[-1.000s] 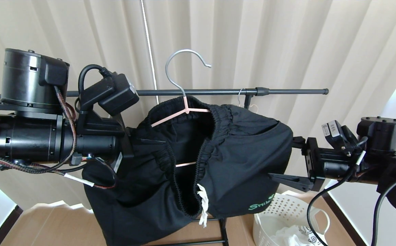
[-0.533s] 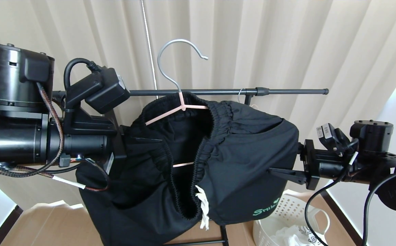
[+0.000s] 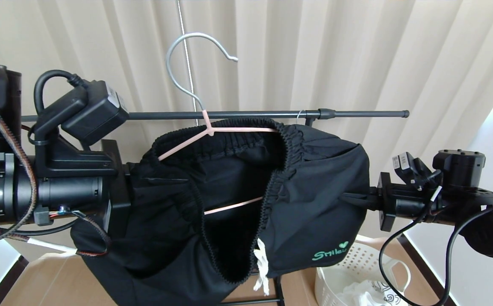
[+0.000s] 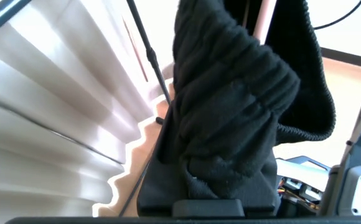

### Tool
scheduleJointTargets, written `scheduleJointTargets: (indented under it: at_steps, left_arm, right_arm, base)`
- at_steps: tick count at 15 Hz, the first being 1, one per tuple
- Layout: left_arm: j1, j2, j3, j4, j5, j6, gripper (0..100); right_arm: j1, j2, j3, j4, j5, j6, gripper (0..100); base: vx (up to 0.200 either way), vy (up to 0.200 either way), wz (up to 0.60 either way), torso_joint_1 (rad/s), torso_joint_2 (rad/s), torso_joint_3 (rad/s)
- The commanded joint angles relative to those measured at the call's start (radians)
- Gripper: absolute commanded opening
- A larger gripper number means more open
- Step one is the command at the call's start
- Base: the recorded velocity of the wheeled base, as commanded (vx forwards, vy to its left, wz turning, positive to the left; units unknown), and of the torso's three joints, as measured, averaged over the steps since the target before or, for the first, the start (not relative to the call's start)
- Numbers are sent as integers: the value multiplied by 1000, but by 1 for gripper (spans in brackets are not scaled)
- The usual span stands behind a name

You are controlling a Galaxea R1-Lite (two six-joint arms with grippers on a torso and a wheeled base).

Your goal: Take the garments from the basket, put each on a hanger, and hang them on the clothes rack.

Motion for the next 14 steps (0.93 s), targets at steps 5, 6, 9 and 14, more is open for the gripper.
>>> scheduleJointTargets:
  at_steps: [5, 6, 9, 14]
  left_arm:
    - [25, -42, 32, 0, -4, -2, 0]
    - [25, -41, 36, -2, -4, -1, 0]
    - [25, -33, 38, -2, -4, -5, 0]
    - [78, 13, 52, -2, 2, -24, 0]
  right_arm:
    - [-6, 13, -4, 5, -1, 0, 0]
    - [-4, 11, -2, 5, -1, 0, 0]
    - [-3, 3, 7, 0, -3, -2, 100]
    - [-3, -63, 15, -1, -3, 1, 100]
  base:
    - [0, 0, 0, 0, 0, 0]
    - [0, 0, 0, 0, 0, 0]
    - [0, 0, 0, 0, 0, 0]
    - [0, 0, 0, 0, 0, 0]
